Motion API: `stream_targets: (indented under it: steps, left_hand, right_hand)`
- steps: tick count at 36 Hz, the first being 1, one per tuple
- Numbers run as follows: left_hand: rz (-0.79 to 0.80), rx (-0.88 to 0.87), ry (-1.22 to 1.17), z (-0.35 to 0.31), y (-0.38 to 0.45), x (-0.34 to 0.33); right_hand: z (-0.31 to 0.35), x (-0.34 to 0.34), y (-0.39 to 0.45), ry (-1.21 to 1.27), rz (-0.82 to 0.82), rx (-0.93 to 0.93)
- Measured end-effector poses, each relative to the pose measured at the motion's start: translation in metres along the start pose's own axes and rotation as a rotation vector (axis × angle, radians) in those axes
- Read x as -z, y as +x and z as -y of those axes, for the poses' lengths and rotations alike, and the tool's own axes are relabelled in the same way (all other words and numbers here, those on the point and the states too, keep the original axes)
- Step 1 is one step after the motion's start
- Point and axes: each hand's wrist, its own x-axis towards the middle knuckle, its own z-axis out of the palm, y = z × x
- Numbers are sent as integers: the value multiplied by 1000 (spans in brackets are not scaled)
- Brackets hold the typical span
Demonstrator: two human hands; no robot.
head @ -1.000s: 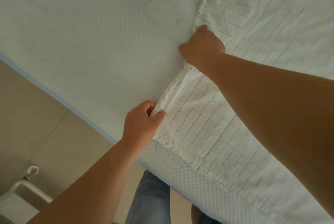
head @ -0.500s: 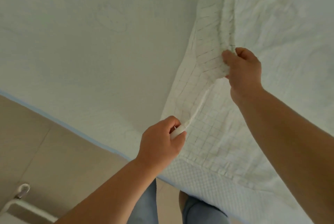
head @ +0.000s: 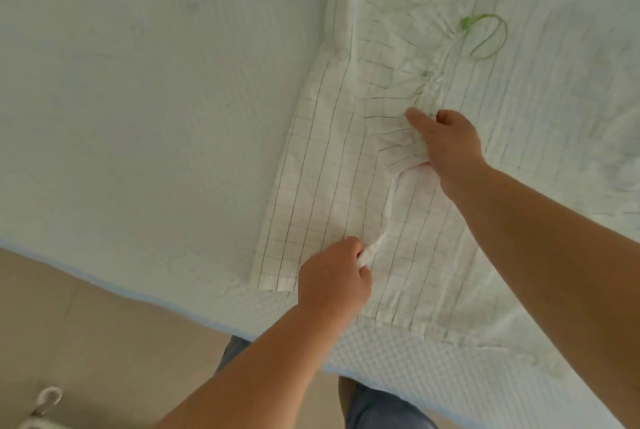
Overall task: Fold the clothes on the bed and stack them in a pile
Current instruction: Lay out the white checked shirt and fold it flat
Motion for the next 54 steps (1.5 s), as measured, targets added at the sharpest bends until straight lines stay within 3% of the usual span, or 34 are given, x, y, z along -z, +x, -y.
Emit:
stream_targets:
  steps: [5,9,11,14,16,18,24,30,34,41,47,51,54]
  left_hand:
    - [84,-25,7,2,0,3]
    - [128,-104,-15,3,1,21]
    - [64,-163,-53,3,5,33]
    - [-163,-266,-61,3,21,56]
    - [-310,-276,-18,0,42,73]
    - [-349,-255,38,-4,66,90]
    - [-265,-270,219,-18,137,115]
    - [-211,-301,395,-17,175,119]
    - [-147,-271,535,-10,184,115]
    - [-234,-321,509,-14,190,125]
    - [-262,-411,379,-48,243,151]
    - [-162,-421,536,-58,273,154]
    - [-199,-455,585,-56,278,154]
  right_hand:
    - [-3,6,3,-130,-106,105]
    - [-7,9,-4,-225,-91,91]
    - [-10,9,-5,-253,-97,80]
    - [-14,10,-4,-271,-97,72]
    - [-15,11,-2,-251,-77,52]
    - [-10,13,0,-166,-64,-16]
    - [27,21,28,98,-63,-115]
    - [26,10,27,-40,-258,39]
    - [14,8,26,-53,-276,-23]
    - [14,4,14,-101,-314,8]
    - [3,1,2,-142,-284,34]
    - [17,3,22,-41,-274,-49]
    - [27,5,36,-23,-279,-52]
